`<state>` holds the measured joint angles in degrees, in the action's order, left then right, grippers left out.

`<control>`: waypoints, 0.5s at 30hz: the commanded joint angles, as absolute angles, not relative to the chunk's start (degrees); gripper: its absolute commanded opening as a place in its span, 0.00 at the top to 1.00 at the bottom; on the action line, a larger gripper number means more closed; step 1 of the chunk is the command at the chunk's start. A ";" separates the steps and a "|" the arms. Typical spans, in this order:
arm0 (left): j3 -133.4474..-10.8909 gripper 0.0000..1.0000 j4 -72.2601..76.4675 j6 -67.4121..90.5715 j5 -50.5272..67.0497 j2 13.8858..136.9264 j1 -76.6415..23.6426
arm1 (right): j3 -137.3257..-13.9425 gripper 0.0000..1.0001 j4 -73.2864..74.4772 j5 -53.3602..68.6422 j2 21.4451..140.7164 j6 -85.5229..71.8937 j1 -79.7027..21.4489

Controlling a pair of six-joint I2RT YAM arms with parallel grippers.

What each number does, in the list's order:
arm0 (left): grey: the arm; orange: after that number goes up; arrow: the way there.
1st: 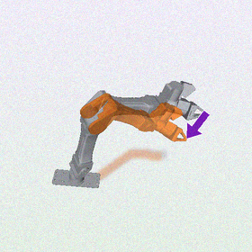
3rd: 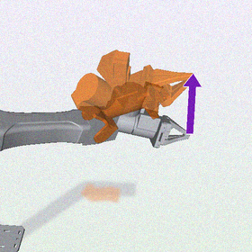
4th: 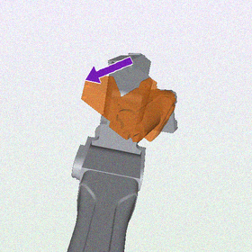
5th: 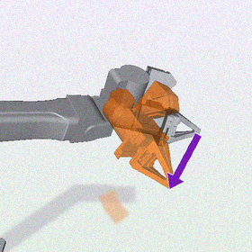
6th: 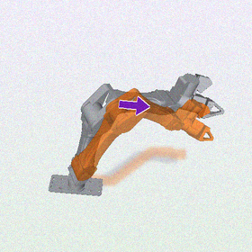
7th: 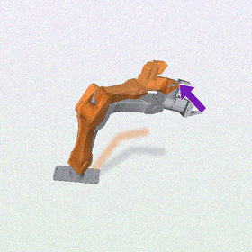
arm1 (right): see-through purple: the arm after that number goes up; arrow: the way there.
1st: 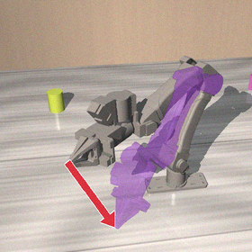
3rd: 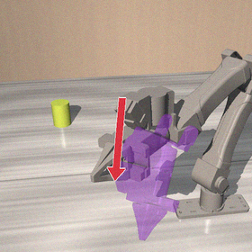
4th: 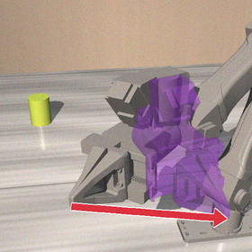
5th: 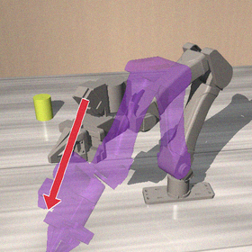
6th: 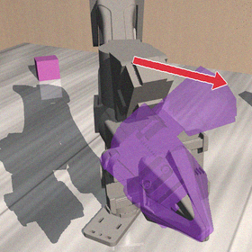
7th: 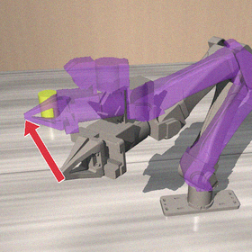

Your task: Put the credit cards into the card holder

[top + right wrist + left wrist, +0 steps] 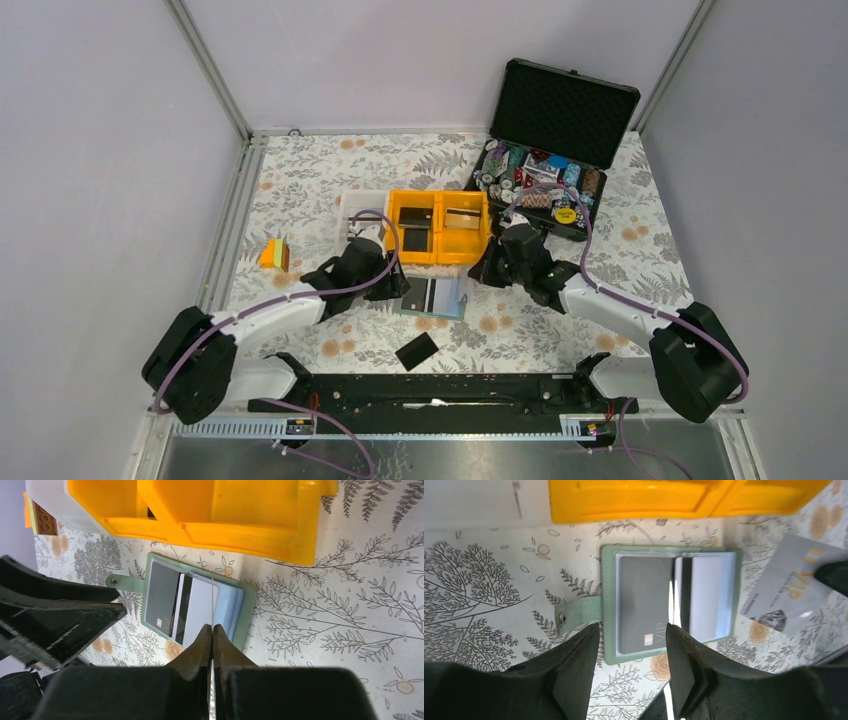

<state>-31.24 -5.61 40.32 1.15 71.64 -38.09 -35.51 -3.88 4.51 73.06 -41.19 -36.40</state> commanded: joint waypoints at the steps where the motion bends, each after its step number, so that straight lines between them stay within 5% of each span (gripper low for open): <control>1: -35.37 0.44 -8.02 40.98 -8.79 66.53 -41.42 | -36.61 1.00 -1.66 1.34 70.18 -39.30 -36.11; 15: -36.89 0.42 9.53 48.73 11.19 78.42 -43.46 | -35.21 1.00 1.08 1.18 70.11 -39.09 -36.11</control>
